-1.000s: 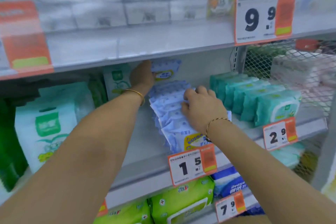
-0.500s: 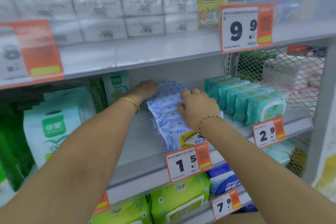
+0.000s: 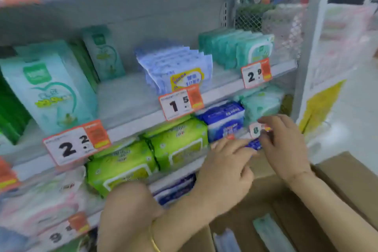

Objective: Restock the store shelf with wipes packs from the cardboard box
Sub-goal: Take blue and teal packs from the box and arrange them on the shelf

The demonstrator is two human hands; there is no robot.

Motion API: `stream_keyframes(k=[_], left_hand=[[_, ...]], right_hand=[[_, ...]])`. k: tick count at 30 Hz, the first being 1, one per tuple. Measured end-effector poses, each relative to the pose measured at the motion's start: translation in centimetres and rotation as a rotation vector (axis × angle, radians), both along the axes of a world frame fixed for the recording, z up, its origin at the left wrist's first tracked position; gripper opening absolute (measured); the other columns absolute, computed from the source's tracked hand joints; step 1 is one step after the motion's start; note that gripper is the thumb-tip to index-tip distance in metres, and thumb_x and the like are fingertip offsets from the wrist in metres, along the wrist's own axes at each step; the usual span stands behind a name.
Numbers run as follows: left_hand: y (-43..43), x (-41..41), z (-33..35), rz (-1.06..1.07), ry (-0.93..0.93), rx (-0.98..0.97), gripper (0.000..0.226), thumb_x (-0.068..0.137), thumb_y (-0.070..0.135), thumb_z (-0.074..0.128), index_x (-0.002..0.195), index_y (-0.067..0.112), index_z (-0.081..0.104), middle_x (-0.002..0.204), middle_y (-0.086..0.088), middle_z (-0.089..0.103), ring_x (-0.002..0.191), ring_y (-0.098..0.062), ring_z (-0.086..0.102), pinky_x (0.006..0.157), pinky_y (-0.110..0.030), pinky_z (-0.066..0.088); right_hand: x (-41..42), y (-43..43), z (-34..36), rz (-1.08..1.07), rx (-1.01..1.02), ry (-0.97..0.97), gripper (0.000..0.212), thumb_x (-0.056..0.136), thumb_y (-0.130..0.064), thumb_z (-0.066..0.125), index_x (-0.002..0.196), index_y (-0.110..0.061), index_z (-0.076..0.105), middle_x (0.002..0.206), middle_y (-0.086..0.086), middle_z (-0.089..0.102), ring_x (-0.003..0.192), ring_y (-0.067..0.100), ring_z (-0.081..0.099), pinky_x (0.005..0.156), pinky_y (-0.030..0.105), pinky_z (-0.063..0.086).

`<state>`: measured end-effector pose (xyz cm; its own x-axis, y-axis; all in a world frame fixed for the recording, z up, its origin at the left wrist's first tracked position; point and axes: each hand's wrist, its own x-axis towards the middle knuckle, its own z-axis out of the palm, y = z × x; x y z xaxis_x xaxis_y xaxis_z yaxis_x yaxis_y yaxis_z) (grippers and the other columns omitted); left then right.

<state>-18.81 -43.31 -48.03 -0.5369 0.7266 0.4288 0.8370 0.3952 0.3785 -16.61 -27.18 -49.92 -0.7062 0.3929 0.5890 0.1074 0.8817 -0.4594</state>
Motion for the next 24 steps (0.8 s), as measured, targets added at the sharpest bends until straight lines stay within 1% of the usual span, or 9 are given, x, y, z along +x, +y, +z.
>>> stream_keyframes(k=[2,5,8,11,15,17,19,21,24], left_hand=[[0.7,0.2,-4.7,-0.066,-0.130,-0.300,0.044,0.078,0.020,0.039,0.113,0.018,0.065,0.133,-0.002,0.055,0.119,-0.027,0.050,0.102,-0.031,0.037],[1.4,-0.6,-10.1,-0.205,-0.268,-0.687,0.040,0.091,0.013,0.044,0.129,0.019,0.055,0.147,-0.002,0.040,0.129,-0.027,0.037,0.107,-0.034,0.034],[2.1,-1.4,-13.1,-0.278,-0.262,-0.887,0.039,0.094,0.014,0.042,0.132,0.018,0.051,0.142,-0.003,0.044,0.126,-0.025,0.038,0.104,-0.035,0.036],[2.1,-2.2,-15.6,-0.281,-0.228,-0.993,0.037,0.094,0.013,0.040,0.129,0.018,0.051,0.133,-0.003,0.048,0.118,-0.026,0.041,0.096,-0.041,0.043],[1.6,-2.5,-17.2,-0.313,-0.217,-1.061,0.033,0.092,0.008,0.042,0.123,0.015,0.052,0.123,-0.004,0.049,0.112,-0.026,0.043,0.084,-0.039,0.045],[1.3,-2.6,-17.6,-0.311,-0.184,-1.062,0.028,0.092,0.008,0.044,0.118,0.014,0.052,0.121,-0.004,0.049,0.112,-0.026,0.043,0.079,-0.036,0.041],[1.0,-2.8,-17.8,-0.303,-0.177,-1.081,0.027,0.093,0.009,0.045,0.118,0.017,0.050,0.123,-0.002,0.048,0.112,-0.025,0.043,0.081,-0.035,0.039],[0.7,-3.1,-18.0,-0.312,-0.194,-1.079,0.030,0.094,0.010,0.046,0.122,0.019,0.048,0.125,0.000,0.047,0.113,-0.023,0.043,0.084,-0.034,0.039],[0.4,-3.4,-18.3,-0.325,-0.214,-1.077,0.032,0.095,0.011,0.045,0.126,0.021,0.046,0.126,0.001,0.047,0.114,-0.022,0.043,0.085,-0.033,0.038]], right_hand=[[2.4,0.8,-4.9,-0.013,-0.067,-0.243,0.025,0.081,-0.005,0.058,0.106,-0.007,0.062,0.106,0.016,0.059,0.095,0.038,0.058,0.076,0.043,0.050],[4.6,1.6,-12.1,-0.026,-0.178,-0.678,0.026,0.088,-0.014,0.050,0.113,-0.012,0.057,0.114,0.012,0.056,0.104,0.033,0.056,0.082,0.040,0.048],[4.7,1.6,-18.3,0.076,-0.213,-1.088,0.027,0.091,-0.015,0.047,0.117,-0.011,0.053,0.121,0.013,0.054,0.109,0.032,0.055,0.087,0.038,0.048],[4.3,0.5,-23.8,0.212,-0.316,-1.336,0.036,0.094,-0.011,0.046,0.130,-0.012,0.049,0.130,0.012,0.054,0.117,0.029,0.054,0.092,0.032,0.046],[3.1,-1.9,-29.4,0.207,-0.454,-1.459,0.044,0.093,-0.018,0.052,0.135,-0.008,0.043,0.134,0.016,0.050,0.123,0.033,0.050,0.100,0.038,0.041],[2.4,-3.2,-31.9,0.236,-0.513,-1.519,0.056,0.093,-0.021,0.052,0.143,-0.009,0.030,0.141,0.018,0.041,0.128,0.035,0.043,0.103,0.041,0.039],[1.9,-4.3,-33.9,0.250,-0.576,-1.538,0.063,0.092,-0.020,0.051,0.146,-0.011,0.020,0.143,0.019,0.033,0.131,0.037,0.038,0.105,0.042,0.037],[1.7,-5.1,-35.4,0.217,-0.649,-1.535,0.066,0.092,-0.019,0.051,0.147,-0.011,0.015,0.144,0.019,0.031,0.132,0.037,0.036,0.107,0.042,0.036],[1.8,-5.6,-36.8,0.093,-0.785,-1.529,0.074,0.086,-0.019,0.061,0.145,-0.006,0.019,0.142,0.021,0.038,0.129,0.037,0.042,0.105,0.043,0.038]])
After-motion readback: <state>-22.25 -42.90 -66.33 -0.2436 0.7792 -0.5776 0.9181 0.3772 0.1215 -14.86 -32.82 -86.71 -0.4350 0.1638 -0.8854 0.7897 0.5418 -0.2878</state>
